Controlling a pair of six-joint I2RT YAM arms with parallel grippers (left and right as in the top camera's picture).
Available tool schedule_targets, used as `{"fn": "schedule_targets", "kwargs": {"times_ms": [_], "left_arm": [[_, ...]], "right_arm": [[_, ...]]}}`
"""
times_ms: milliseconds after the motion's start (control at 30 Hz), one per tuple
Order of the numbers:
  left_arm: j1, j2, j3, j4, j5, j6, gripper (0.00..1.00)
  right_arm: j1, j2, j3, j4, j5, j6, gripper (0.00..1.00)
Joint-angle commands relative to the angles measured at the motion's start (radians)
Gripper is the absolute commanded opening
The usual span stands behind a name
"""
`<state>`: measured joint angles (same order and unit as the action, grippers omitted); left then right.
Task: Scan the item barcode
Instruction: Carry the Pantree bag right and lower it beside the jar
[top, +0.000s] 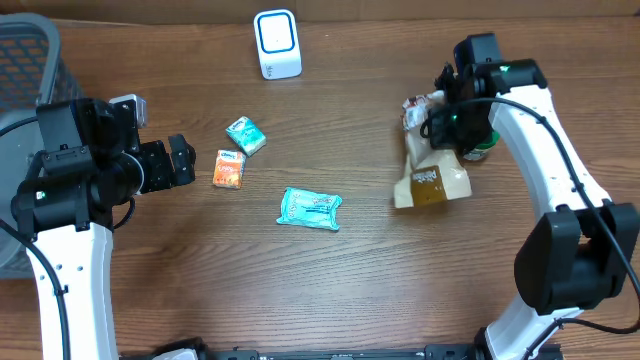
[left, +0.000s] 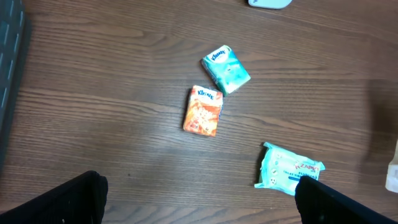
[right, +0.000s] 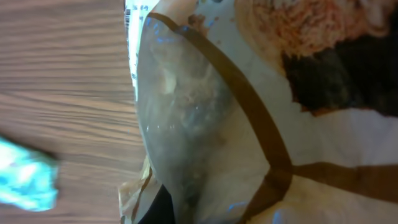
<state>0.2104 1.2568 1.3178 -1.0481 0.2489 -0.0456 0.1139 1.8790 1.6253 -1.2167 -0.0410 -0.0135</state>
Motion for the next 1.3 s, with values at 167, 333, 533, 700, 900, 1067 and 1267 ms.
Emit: {"fn": "schedule_targets", "kwargs": {"times_ms": [167,333,533,700,900,1067,1267], "left_arm": [[0.005,0.0,0.013,0.001,-0.005,0.008,0.99],[0.005,0.0,0.013,0.001,-0.005,0.008,1.0],[0.005,0.0,0.013,0.001,-0.005,0.008,1.0],[0.005,0.0,0.013,0.001,-0.005,0.008,1.0],[0.005,0.0,0.013,0.001,-0.005,0.008,0.99],[0.005,0.0,0.013,0.001,-0.005,0.008,1.0],[0.005,0.0,0.013,0.001,-0.005,0.008,1.0]], "right_arm": [[0.002,-0.004,-0.003,0.008,0.155,-0.014,0.62],[0.002,-0.004,0.009,0.011,0.157,-0.014,0.75],[0.003,-0.005,0.11,-0.042,0.074,0.033,0.68],[0.005,-0.005,0.149,-0.064,-0.197,0.032,0.76],[0.023,-0.005,0.119,-0.055,-0.454,0.032,0.64],[0.088,-0.003,0.028,0.018,-0.473,0.045,0.49],[0.163,-0.003,-0.148,0.165,-0.402,0.078,0.48]]}}
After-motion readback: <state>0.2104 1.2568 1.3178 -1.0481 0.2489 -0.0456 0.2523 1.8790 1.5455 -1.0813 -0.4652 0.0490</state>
